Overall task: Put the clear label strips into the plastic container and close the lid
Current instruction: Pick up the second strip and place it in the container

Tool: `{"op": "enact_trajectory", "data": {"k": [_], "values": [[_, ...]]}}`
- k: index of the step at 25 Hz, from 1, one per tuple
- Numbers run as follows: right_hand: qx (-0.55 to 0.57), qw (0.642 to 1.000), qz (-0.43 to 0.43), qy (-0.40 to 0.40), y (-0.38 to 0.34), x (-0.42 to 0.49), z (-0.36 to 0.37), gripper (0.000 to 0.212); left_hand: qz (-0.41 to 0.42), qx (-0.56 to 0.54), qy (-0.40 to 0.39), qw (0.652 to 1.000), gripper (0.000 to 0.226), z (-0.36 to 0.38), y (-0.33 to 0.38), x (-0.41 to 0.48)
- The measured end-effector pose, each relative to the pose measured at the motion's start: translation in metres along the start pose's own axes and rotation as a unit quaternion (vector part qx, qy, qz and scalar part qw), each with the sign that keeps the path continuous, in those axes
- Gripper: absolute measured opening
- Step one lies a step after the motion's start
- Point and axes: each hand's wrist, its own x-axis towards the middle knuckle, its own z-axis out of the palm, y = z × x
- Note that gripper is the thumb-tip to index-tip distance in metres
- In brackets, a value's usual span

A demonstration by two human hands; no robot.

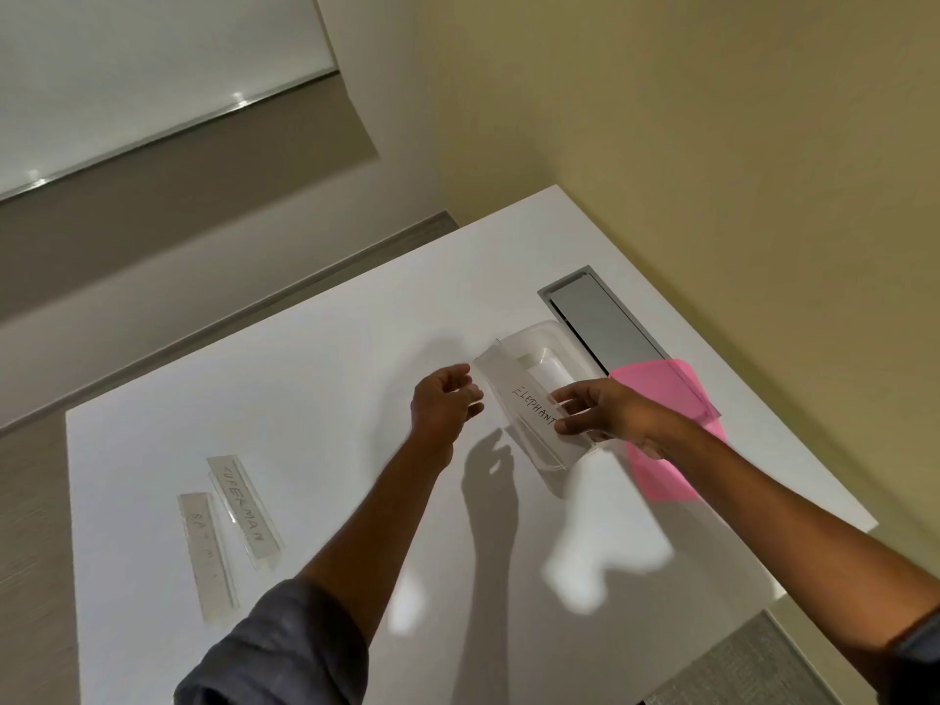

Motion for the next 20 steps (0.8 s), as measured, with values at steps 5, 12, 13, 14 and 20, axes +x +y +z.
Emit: {"op": "enact_trajectory", "data": {"k": [5, 12, 13, 14, 20], "values": [[-0.059, 0.995, 0.025, 0.079, 0.010, 0.026, 0.003, 0.063, -0.044, 0.050, 0.026, 0.997, 0.041, 0.023, -0.028, 0.003], [-0.203, 0.970, 0.025, 0.133, 0.025, 0.058, 0.019, 0.066, -0.061, 0.073, 0.067, 0.993, 0.038, 0.051, -0.054, -0.001], [-0.206, 0.968, 0.029, 0.137, 0.026, 0.060, 0.020, 0.066, -0.062, 0.075, 0.067, 0.993, 0.038, 0.052, -0.055, -0.001], [-0.207, 0.968, 0.034, 0.139, 0.028, 0.062, 0.022, 0.066, -0.064, 0.076, 0.068, 0.993, 0.037, 0.053, -0.057, -0.001], [-0.228, 0.961, 0.043, 0.153, 0.037, 0.072, 0.037, 0.067, -0.068, 0.083, 0.068, 0.992, 0.037, 0.053, -0.061, 0.002]]}}
